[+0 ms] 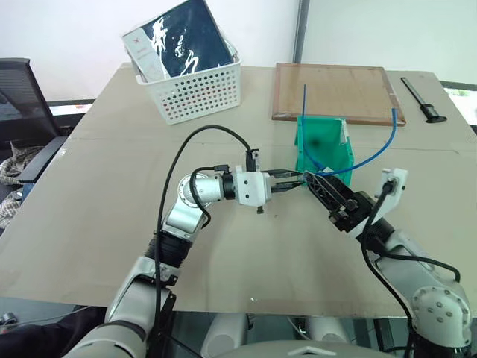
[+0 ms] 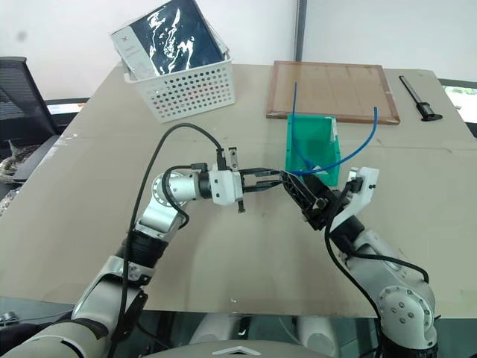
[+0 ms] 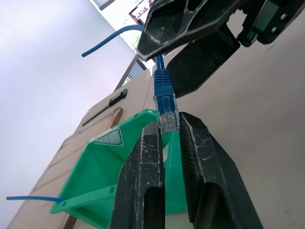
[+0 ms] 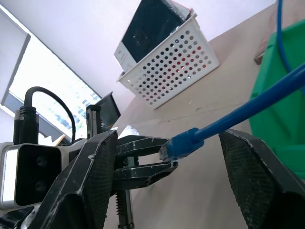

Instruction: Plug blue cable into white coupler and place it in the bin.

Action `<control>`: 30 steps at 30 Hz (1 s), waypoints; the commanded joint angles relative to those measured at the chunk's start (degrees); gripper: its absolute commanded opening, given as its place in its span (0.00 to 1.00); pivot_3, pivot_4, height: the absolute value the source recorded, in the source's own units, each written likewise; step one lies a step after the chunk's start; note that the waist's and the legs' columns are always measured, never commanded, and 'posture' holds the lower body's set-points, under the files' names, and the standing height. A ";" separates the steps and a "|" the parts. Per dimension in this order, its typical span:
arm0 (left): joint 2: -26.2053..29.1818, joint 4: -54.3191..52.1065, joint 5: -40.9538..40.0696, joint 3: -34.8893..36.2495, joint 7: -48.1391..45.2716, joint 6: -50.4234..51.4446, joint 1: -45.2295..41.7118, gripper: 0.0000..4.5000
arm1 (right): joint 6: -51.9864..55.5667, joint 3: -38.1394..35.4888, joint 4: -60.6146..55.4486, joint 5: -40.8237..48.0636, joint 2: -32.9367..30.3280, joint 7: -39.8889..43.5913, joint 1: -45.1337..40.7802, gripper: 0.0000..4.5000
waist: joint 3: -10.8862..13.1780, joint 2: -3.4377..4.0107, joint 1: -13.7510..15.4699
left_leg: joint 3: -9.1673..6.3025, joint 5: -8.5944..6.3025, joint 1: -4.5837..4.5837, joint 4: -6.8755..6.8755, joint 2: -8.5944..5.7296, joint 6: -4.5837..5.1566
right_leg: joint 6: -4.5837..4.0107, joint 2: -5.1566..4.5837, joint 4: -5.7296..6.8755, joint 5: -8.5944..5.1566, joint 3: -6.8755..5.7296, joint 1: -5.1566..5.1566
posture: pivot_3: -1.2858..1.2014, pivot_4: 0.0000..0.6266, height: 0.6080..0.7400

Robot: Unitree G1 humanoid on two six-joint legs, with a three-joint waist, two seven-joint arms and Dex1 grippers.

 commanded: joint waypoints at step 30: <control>5.84 -9.67 -13.69 7.25 1.71 19.69 12.57 0.89 | -0.10 0.37 1.53 5.23 -7.24 1.98 -2.58 0.00 | 0.01 0.02 -0.38 | 0.02 0.00 0.04 -0.04 0.16 0.00 | -0.01 0.15 0.03 0.00 0.04 -0.01 | 0.52 0.24 0.99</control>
